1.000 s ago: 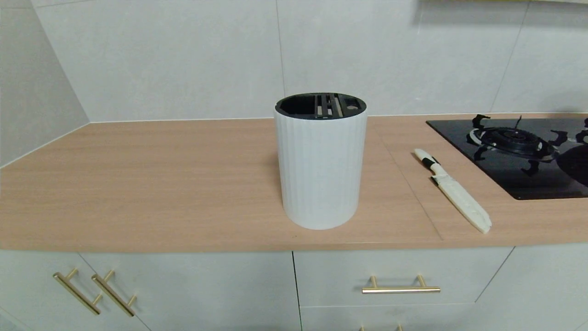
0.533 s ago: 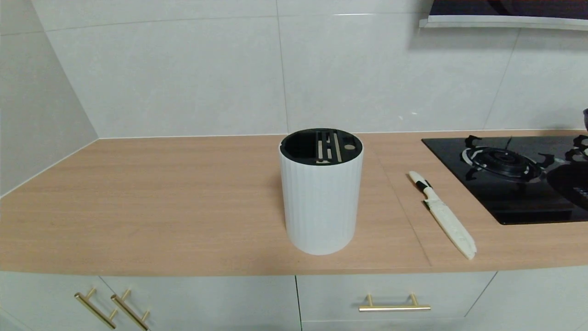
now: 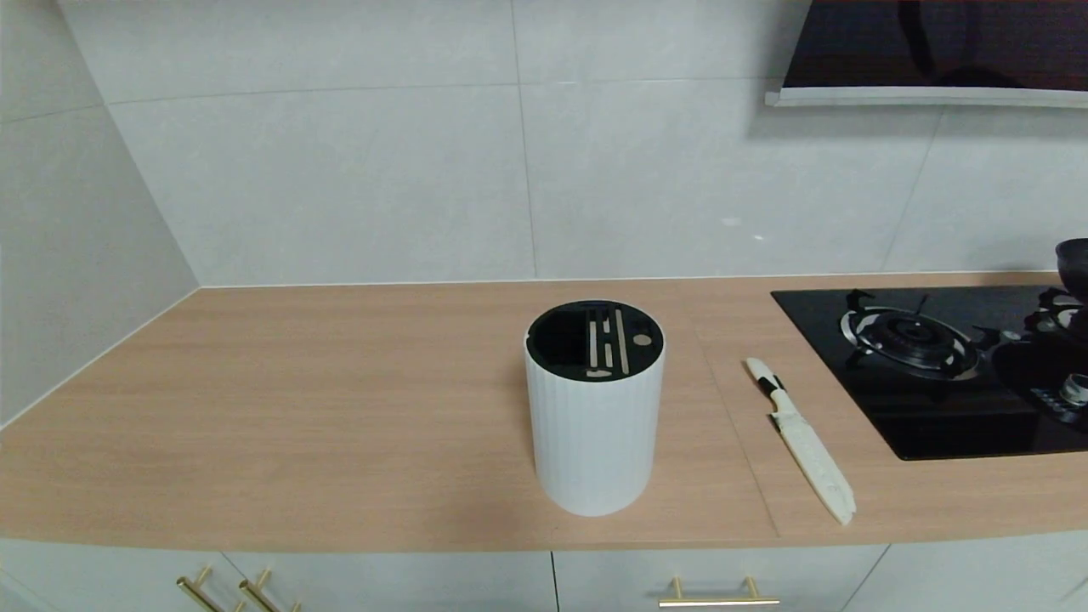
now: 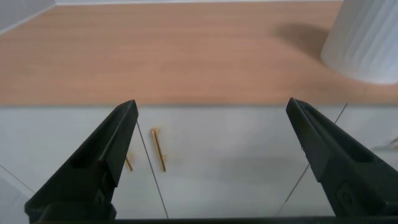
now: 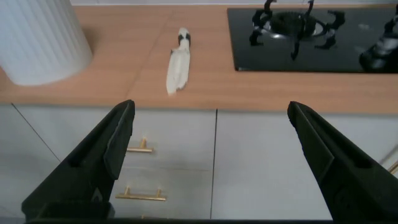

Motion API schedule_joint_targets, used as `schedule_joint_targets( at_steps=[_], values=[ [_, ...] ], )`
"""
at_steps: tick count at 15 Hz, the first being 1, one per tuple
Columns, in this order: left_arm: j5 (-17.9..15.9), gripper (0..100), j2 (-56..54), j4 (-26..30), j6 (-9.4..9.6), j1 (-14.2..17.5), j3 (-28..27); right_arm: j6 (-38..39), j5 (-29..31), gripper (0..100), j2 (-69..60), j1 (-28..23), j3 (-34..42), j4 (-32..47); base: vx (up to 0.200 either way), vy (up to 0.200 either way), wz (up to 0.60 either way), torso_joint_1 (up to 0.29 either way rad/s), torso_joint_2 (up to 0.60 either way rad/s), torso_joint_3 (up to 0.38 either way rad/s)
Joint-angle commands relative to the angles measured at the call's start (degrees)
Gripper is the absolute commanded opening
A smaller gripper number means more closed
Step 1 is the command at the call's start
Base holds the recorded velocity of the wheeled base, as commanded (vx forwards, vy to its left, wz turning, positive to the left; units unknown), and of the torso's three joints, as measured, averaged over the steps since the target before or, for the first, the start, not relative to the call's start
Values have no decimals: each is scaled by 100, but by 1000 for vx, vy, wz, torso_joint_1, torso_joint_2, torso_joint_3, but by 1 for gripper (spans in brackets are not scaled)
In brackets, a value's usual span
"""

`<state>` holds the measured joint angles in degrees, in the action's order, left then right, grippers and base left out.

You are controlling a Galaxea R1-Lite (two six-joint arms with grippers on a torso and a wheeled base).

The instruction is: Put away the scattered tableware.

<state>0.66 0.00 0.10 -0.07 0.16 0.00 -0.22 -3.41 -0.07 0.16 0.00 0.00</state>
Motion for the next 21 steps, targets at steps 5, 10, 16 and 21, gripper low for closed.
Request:
schedule_joint_targets(
  at_steps=[5,10,16,21],
  values=[
    [4,100,0,-1,-1,2,0,-4,-1,100,7,2,0,0,0,0,0,272,-587,-315],
    [4,100,0,-1,-1,2,0,-4,-1,100,7,2,0,0,0,0,0,194,-402,-213],
    [4,100,0,-1,-1,2,0,-4,-1,100,7,2,0,0,0,0,0,28,-59,-29],
    [4,100,9,-1,-1,2,0,-31,-10,100,7,2,0,0,0,0,0,0,0,0]
  ],
)
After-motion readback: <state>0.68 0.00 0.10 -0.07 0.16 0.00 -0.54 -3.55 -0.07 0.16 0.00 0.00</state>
